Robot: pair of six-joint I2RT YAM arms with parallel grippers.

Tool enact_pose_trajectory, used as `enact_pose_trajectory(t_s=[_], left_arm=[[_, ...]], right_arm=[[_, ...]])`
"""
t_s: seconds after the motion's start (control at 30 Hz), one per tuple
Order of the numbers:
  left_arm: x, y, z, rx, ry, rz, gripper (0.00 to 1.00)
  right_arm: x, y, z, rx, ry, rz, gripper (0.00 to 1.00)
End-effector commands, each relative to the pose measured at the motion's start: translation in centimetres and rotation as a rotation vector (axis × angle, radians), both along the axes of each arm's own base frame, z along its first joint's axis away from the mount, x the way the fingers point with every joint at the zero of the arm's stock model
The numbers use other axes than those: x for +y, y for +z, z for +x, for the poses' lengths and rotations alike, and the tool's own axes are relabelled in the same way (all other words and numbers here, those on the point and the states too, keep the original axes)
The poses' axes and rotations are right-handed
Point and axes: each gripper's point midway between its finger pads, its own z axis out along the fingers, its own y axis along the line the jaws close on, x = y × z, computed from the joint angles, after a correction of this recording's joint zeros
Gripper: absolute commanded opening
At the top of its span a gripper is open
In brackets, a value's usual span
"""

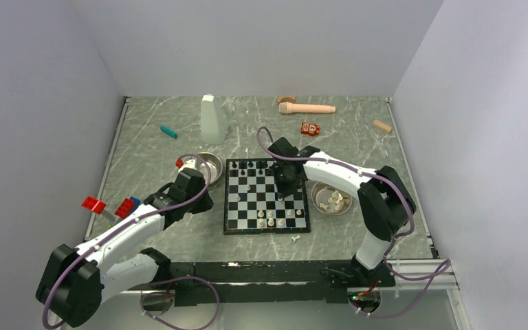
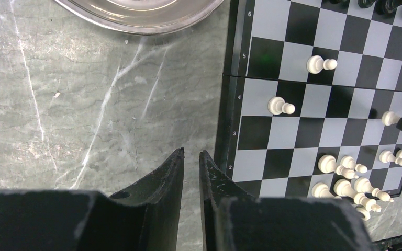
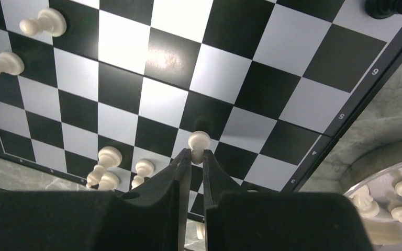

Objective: Set up the chess pieces on the board

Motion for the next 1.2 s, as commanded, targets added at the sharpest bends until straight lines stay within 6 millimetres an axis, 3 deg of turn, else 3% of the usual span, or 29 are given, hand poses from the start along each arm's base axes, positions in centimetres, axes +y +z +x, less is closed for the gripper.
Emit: enact_pose_trajectory(t_s=[0.0,0.37,0.63,1.17], left_arm=[[-0.2,0.2,0.3,-0.014,-0.003,-0.015,0.22],[-0.2,0.1,0.2,-0.012,-0.002,-0.015,0.22],[0.0,0.0,0.2,-0.008,0.008,-0.006,0.20],[0.4,0.2,0.1,-0.016,0.031,-0.004,0.26]], right_arm=[[-0.2,1.6,-1.3,-0.001,0.040,0.023,0.16],[0.1,1.1,-3.6,0.051,0.101,0.027,0.16],[0.1,0.9,-4.6,0.075,0.123,0.015,0.16],[0.0,0.3,-5.5,0.094,0.139,-0.006,0.16]])
